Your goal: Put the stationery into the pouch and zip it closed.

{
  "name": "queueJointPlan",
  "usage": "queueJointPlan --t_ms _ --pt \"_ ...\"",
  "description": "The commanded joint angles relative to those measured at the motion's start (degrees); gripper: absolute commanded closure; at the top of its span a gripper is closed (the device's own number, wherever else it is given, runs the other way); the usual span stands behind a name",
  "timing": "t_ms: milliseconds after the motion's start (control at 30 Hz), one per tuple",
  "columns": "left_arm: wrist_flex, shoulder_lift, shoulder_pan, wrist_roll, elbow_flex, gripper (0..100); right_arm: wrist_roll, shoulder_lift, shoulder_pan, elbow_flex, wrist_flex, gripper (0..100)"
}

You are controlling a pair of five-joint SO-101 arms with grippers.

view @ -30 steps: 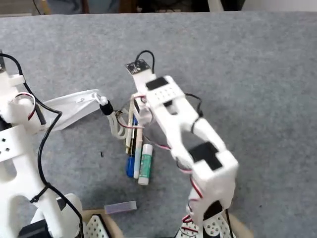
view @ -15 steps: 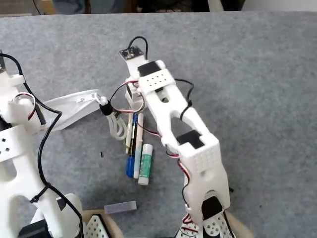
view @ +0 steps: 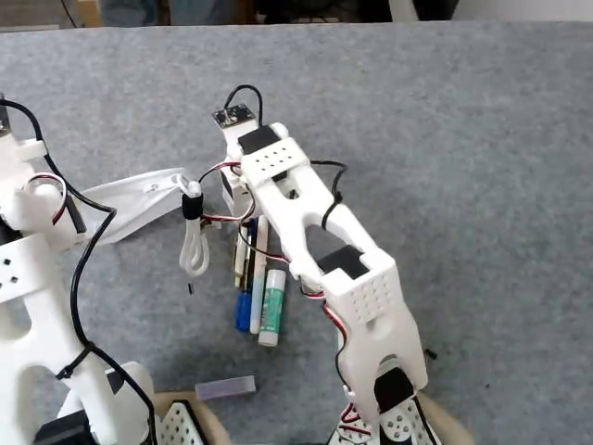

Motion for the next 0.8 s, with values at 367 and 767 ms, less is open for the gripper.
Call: queueJointPlan --t_ms 367,767 --pt "-0.6 0.0 -1.3 -0.4 0.2 97 -0.6 3.5 0.6 -1.5 1.5 86.4" --pt "-0.6 0.0 -1.3 -0.4 0.2 97 0.0 7.3 2.5 -3.3 1.7 94.3"
